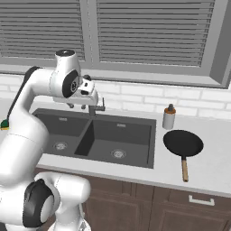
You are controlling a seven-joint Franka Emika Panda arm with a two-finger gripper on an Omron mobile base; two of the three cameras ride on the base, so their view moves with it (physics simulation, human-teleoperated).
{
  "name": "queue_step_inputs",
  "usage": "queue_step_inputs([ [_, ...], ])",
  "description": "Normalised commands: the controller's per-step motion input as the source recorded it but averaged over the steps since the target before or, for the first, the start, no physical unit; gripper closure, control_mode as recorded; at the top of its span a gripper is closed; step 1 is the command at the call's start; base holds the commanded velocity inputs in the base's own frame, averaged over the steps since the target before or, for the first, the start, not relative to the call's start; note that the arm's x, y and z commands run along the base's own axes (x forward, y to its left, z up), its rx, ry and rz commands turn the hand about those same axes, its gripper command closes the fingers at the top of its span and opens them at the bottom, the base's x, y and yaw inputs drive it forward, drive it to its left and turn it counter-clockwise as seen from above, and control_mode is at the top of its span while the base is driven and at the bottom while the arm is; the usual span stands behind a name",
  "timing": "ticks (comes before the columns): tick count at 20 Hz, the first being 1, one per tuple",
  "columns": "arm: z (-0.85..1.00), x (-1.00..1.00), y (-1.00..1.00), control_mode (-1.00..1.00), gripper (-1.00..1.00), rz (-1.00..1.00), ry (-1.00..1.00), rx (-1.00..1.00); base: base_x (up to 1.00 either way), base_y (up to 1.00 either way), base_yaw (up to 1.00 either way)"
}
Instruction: Pick the pan and sponge and place them into the sink. Then turn on the water.
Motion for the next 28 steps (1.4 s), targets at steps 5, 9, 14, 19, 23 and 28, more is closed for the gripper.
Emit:
queue_step_inputs([
  [5,-0.01,-0.62,-0.05,-1.00,-1.00,0.00,-0.01,0.00,0.00,0.00,0.00],
  [9,-0.36,-0.77,-0.36,-1.00,-1.00,-0.04,0.16,-0.05,0.00,0.00,0.00],
  [14,-0.37,-0.41,-0.78,-1.00,-1.00,-0.05,0.09,-0.05,0.00,0.00,0.00],
  [19,-0.23,-0.12,-0.99,-1.00,-1.00,-0.02,0.06,0.00,0.00,0.00,0.00],
  [23,-0.16,0.00,-0.99,-1.00,-1.00,-0.01,0.06,0.00,0.00,0.00,0.00],
  [28,-0.23,0.00,-0.98,-1.00,-1.00,0.00,0.03,0.02,0.00,0.00,0.00],
])
